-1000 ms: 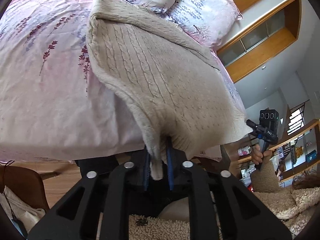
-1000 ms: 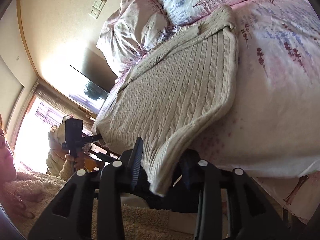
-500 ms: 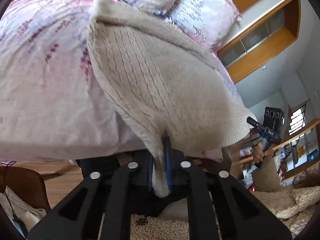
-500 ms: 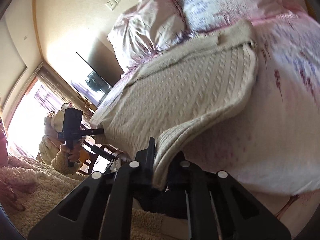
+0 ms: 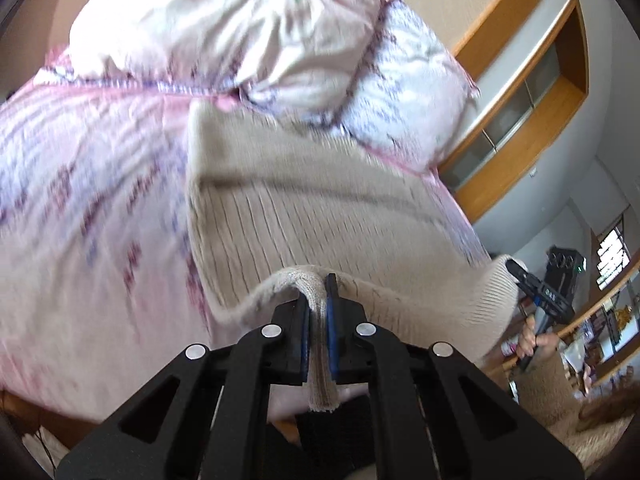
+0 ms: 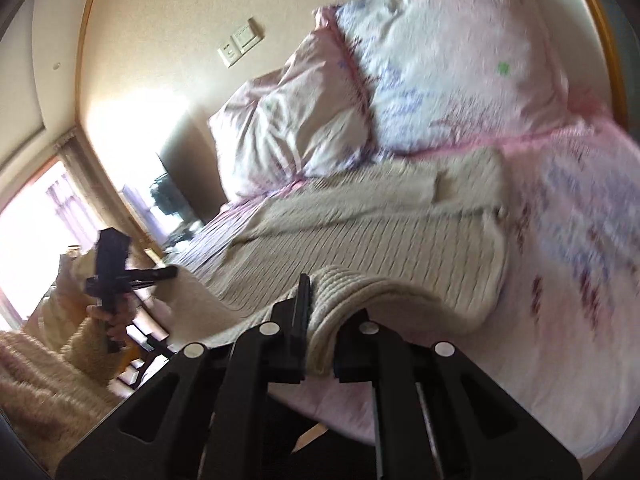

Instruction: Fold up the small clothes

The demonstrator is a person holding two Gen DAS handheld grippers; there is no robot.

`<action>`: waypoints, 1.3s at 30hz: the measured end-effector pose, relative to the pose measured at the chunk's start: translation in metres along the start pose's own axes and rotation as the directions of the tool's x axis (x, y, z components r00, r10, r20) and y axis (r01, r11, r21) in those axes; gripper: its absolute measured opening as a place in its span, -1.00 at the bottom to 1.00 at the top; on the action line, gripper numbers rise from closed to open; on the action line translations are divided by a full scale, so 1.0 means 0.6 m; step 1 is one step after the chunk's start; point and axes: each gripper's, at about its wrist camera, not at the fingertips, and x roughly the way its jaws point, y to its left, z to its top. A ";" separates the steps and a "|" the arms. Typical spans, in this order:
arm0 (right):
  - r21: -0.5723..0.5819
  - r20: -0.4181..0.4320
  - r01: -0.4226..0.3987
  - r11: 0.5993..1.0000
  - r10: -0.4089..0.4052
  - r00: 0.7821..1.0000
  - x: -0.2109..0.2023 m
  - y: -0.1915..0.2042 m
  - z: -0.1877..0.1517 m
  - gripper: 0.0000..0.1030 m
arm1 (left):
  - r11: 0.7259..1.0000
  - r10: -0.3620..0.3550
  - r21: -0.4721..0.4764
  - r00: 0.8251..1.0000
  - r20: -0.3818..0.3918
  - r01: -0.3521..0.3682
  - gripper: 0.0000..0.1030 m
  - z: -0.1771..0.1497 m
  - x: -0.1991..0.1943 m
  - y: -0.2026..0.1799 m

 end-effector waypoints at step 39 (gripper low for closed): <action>0.196 0.087 0.277 0.941 -0.298 0.951 0.248 -0.163 0.206 -0.84 | 0.955 0.102 -0.284 0.993 0.056 -0.082 -0.88 0.303 0.242 0.140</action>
